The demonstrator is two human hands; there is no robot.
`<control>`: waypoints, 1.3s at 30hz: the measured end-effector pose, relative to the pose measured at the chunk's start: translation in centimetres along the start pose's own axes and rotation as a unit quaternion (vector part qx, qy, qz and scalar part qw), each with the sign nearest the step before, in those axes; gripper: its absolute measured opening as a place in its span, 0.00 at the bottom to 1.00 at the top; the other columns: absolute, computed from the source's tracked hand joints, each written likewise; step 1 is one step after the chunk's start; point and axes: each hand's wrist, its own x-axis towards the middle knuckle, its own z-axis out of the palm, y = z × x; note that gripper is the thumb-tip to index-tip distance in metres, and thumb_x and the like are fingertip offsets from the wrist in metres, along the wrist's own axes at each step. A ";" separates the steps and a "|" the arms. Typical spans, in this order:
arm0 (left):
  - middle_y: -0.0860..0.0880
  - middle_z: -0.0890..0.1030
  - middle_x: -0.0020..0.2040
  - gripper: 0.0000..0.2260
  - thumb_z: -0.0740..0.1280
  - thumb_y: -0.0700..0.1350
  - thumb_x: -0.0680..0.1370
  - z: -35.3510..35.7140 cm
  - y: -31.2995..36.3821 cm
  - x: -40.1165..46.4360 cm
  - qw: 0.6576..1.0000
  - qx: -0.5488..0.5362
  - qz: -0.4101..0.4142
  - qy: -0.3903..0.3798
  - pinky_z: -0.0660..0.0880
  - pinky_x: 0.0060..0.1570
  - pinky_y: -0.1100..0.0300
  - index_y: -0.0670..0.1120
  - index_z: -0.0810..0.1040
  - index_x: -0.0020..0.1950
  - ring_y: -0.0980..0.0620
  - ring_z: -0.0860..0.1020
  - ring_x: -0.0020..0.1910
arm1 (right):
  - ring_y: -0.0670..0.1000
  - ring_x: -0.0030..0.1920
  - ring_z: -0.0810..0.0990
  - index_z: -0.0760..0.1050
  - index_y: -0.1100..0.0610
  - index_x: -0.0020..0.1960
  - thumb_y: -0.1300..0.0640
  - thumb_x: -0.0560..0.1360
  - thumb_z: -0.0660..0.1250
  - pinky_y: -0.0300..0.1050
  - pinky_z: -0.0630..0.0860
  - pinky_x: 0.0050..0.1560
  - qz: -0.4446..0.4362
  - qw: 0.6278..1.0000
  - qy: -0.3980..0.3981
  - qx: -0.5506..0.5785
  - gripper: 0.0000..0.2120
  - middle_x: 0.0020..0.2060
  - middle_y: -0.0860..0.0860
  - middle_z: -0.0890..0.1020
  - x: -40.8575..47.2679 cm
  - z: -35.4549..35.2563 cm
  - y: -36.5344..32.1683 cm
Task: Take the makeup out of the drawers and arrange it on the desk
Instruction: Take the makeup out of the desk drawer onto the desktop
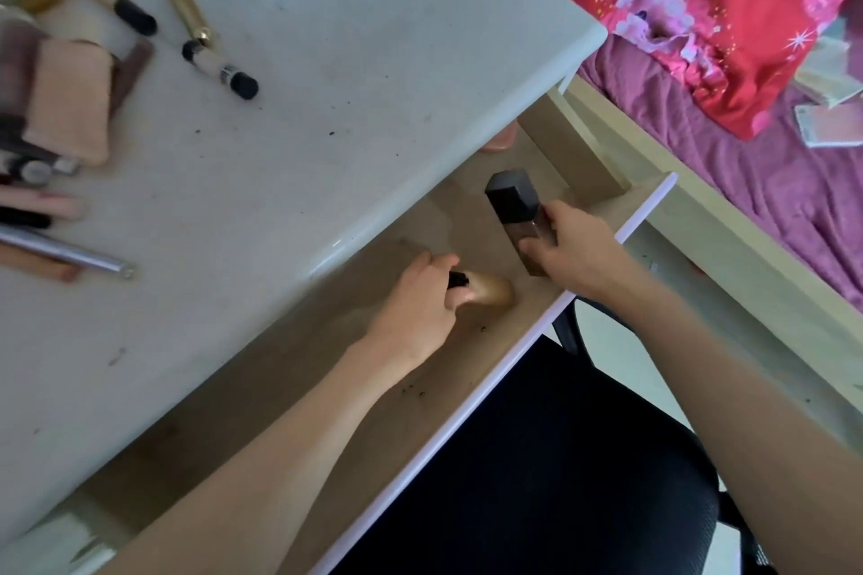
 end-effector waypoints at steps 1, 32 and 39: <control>0.49 0.73 0.57 0.16 0.60 0.50 0.79 -0.7 0.2 -0.7 1.000 -0.009 0.013 0.014 0.67 0.48 0.64 0.49 0.67 0.66 0.53 0.73 0.53 | 0.54 0.45 0.72 0.70 0.56 0.53 0.55 0.75 0.65 0.43 0.64 0.42 -0.002 0.999 0.010 0.047 0.09 0.44 0.51 0.75 -1.0 0.0 -0.4; 0.42 0.73 0.53 0.11 0.59 0.44 0.80 -28.2 -5.6 -1.9 0.938 0.172 0.060 0.294 0.69 0.54 0.42 0.47 0.69 0.63 0.42 0.72 0.52 | 0.47 0.51 0.78 0.72 0.55 0.60 0.62 0.73 0.67 0.36 0.73 0.49 -0.145 0.937 0.111 0.299 0.16 0.48 0.47 0.79 2.6 4.7 -26.9; 0.40 0.75 0.55 0.19 0.60 0.42 0.79 -27.8 -5.8 -1.9 0.929 0.209 0.082 0.294 0.68 0.52 0.44 0.47 0.64 0.70 0.40 0.72 0.53 | 0.48 0.55 0.78 0.71 0.56 0.63 0.60 0.75 0.65 0.34 0.72 0.52 -0.133 0.940 0.110 0.294 0.16 0.54 0.49 0.80 2.6 4.9 -26.6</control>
